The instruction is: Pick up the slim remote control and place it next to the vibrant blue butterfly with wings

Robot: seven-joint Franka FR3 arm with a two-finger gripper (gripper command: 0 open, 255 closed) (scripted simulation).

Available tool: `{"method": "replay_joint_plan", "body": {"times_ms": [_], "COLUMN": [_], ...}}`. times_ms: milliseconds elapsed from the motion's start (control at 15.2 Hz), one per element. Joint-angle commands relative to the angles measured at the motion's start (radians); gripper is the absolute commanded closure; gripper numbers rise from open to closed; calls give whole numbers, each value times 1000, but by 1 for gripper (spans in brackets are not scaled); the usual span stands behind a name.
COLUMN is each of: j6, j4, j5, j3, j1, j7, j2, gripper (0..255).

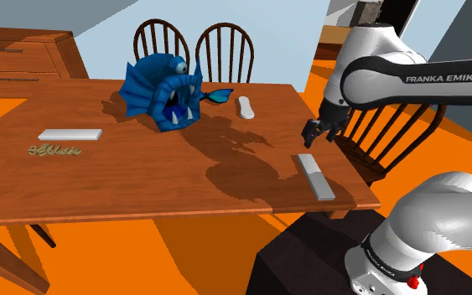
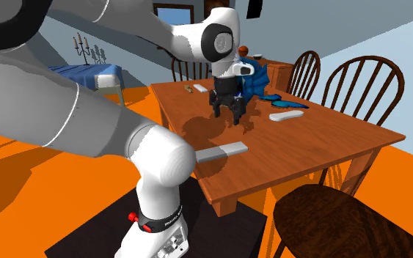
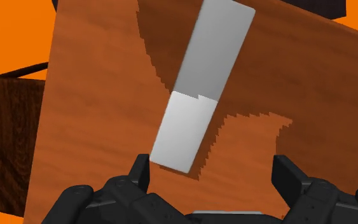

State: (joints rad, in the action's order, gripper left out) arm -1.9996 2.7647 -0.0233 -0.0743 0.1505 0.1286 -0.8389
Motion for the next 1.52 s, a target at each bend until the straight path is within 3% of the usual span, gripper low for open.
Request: {"method": "replay_joint_plan", "body": {"times_ms": [0, 264, 792, 1320, 1386, 1452], "j6": [-44, -140, -293, -292, -292, -292], "j4": [56, 155, 222, 222, 222, 222], "j5": [-10, -34, -40, -40, -40, -40], "j3": [-7, -23, -31, -31, -31, -31], "j1": [13, 34, 35, 35, 35, 35], "j7": [38, 111, 114, 114, 114, 114], "j2": [10, 51, 139, 139, 139, 139], "gripper": [0, 0, 0, 0, 255, 255]}}
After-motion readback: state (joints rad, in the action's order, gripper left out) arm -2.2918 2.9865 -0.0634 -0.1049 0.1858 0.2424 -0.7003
